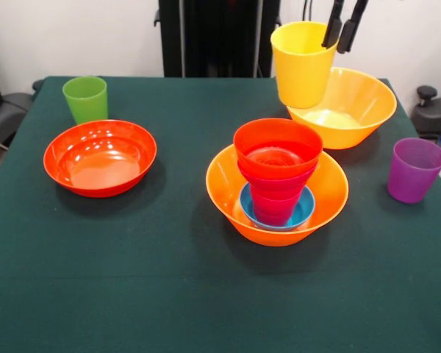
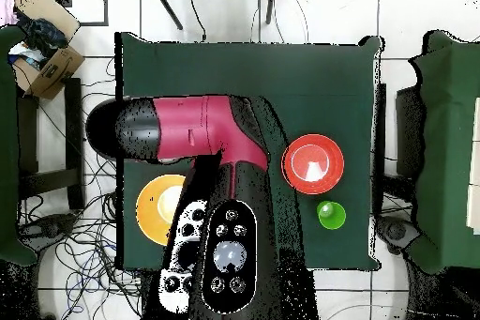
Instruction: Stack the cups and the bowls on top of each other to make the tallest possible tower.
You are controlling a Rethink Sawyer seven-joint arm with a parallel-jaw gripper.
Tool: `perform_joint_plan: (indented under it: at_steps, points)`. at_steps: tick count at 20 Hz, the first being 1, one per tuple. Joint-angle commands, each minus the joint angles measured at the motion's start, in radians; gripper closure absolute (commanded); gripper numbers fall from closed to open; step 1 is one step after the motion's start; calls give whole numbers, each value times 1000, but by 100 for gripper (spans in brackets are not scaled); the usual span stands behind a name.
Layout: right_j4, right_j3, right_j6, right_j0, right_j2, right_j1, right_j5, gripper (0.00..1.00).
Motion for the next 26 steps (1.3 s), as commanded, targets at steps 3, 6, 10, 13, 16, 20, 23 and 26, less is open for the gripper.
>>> perform_joint_plan:
  at_steps: [3,6,10,13,16,20,23,26]
  points:
    - [15,-10,117,-15,33,31,-7,100]
    - [10,-24,109,-21,31,36,12,100]
    - [-1,-67,81,-49,31,51,29,100]
    - [-1,-95,70,-64,39,71,27,100]
    - [-2,-112,77,-66,40,80,28,100]
    - [3,-142,92,-65,43,91,37,100]
    - [4,-153,101,-64,41,99,34,100]
    - [2,-170,110,-60,38,111,34,100]
